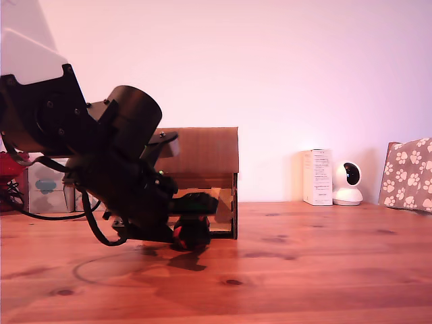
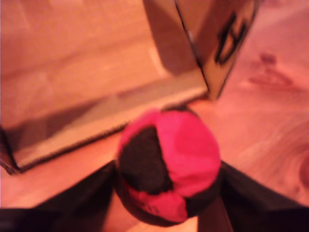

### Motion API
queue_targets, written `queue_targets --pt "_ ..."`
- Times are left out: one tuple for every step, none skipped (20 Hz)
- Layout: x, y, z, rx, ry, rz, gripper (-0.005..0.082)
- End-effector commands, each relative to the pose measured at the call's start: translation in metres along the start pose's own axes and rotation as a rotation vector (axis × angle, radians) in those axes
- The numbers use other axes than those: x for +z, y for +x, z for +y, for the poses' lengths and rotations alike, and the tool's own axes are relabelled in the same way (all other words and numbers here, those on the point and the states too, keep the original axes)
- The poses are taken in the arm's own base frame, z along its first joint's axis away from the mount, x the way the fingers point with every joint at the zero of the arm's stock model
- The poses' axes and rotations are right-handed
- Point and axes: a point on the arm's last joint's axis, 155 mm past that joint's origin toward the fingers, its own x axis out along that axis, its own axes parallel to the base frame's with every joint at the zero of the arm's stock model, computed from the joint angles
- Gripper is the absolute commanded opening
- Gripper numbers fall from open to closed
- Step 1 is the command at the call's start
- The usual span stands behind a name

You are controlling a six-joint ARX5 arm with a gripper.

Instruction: Drop the footbag into the cardboard dice tower

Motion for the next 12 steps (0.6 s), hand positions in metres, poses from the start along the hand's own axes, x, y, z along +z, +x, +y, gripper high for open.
queue_targets --pt "-0.012 0.004 0.001 0.003 0.004 0.029 0.0242" --pt "-0.012 0.004 0.001 0.003 0.004 0.029 0.0206" --pt "-0.012 0.004 0.001 0.002 0.004 0.030 0.0195" --pt "-0.012 0.003 -0.001 -0.007 0.004 0.036 0.0195" --pt "-0.011 0.000 -0.004 -0.018 0.004 0.042 0.0195" --pt "-0.010 -0.003 -0.006 -0.026 0.006 0.051 0.0195" --pt "-0.006 -0.008 -0.009 -0.035 0.006 0.056 0.0195" --pt "-0.002 -0.014 -0.011 -0.043 0.006 0.064 0.0195" --pt "0.003 -0.021 -0.011 -0.044 0.005 0.066 0.0195" --pt "0.007 -0.030 -0.013 -0.050 0.004 0.075 0.0195" --pt "0.009 -0.038 -0.014 -0.054 -0.007 0.090 0.0195" --pt "0.013 -0.048 -0.016 -0.059 -0.011 0.101 0.0195"
